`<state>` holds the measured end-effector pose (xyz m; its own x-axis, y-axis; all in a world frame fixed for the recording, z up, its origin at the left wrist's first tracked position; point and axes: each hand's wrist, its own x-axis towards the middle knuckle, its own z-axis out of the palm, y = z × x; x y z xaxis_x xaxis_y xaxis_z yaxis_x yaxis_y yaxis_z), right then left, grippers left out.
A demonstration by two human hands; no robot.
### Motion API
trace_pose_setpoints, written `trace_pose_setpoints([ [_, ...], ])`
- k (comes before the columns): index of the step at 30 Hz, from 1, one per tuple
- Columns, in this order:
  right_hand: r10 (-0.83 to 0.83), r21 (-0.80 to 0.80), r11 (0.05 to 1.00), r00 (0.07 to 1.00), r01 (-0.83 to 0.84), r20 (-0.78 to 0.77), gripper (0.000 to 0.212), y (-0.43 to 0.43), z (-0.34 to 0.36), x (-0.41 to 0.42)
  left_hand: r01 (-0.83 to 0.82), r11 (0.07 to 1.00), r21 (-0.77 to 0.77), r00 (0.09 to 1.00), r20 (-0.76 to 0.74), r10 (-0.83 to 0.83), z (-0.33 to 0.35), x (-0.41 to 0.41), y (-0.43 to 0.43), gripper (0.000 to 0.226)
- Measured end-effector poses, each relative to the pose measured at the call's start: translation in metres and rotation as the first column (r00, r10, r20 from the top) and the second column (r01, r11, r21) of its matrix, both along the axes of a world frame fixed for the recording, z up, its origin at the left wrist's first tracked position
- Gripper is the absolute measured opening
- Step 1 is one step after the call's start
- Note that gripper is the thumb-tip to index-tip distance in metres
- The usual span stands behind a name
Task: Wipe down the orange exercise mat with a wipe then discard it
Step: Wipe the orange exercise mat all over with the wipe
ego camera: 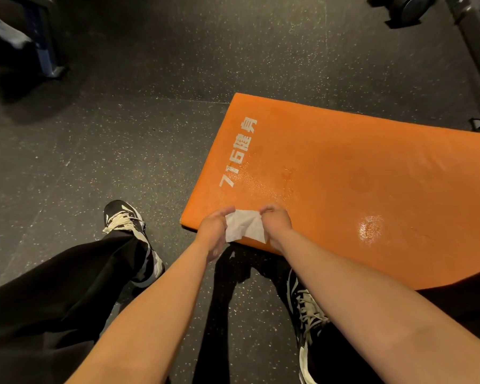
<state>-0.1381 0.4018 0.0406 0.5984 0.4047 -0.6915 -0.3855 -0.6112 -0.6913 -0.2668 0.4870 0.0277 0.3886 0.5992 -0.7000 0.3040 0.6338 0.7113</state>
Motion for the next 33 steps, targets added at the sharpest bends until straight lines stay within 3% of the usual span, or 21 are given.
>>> trace_pose_setpoints([
  [6, -0.096, 0.1, 0.989, 0.984, 0.112, -0.149, 0.059, 0.001, -0.01, 0.002, 0.051, 0.998, 0.028, 0.999, -0.006, -0.051, -0.001, -0.001, 0.0, 0.03],
  [12, -0.012, 0.085, 0.996, 0.989, 0.025, -0.149, 0.067, -0.003, -0.005, -0.001, -0.083, 0.993, 0.082, 0.982, -0.162, 0.096, -0.01, -0.007, 0.005, 0.016],
  [15, 0.037, 0.029, 0.999, 0.994, -0.034, -0.106, 0.042, -0.007, -0.012, -0.001, -0.158, 0.986, 0.047, 0.968, -0.19, 0.164, -0.008, -0.007, 0.006, 0.021],
  [18, -0.033, -0.003, 0.999, 0.989, 0.033, -0.144, 0.023, -0.008, -0.009, -0.004, -0.109, 0.994, 0.026, 0.965, -0.237, 0.112, -0.01, -0.007, 0.006, 0.038],
  [21, -0.029, -0.083, 0.996, 0.994, 0.02, -0.101, 0.032, -0.01, -0.008, -0.003, -0.073, 0.997, 0.032, 0.959, -0.271, 0.078, -0.016, -0.009, 0.004, 0.055],
  [27, -0.012, -0.131, 0.991, 0.991, -0.006, -0.135, 0.051, -0.006, -0.013, -0.006, 0.032, 0.994, 0.101, 0.95, -0.312, 0.001, -0.016, -0.006, 0.002, 0.027],
  [30, 0.008, -0.138, 0.99, 0.996, -0.02, -0.087, 0.073, -0.006, -0.017, -0.008, 0.084, 0.986, 0.146, 0.952, -0.305, -0.036, -0.011, -0.003, -0.001, 0.028],
  [31, 0.021, -0.127, 0.992, 0.998, -0.028, -0.061, 0.075, -0.007, -0.014, -0.008, 0.092, 0.985, 0.149, 0.955, -0.293, -0.045, -0.011, -0.002, -0.002, 0.029],
  [33, 0.03, -0.08, 0.996, 0.999, -0.032, -0.028, 0.059, -0.009, -0.007, -0.008, 0.081, 0.985, 0.151, 0.97, -0.238, -0.044, -0.009, 0.0, -0.004, 0.03],
])
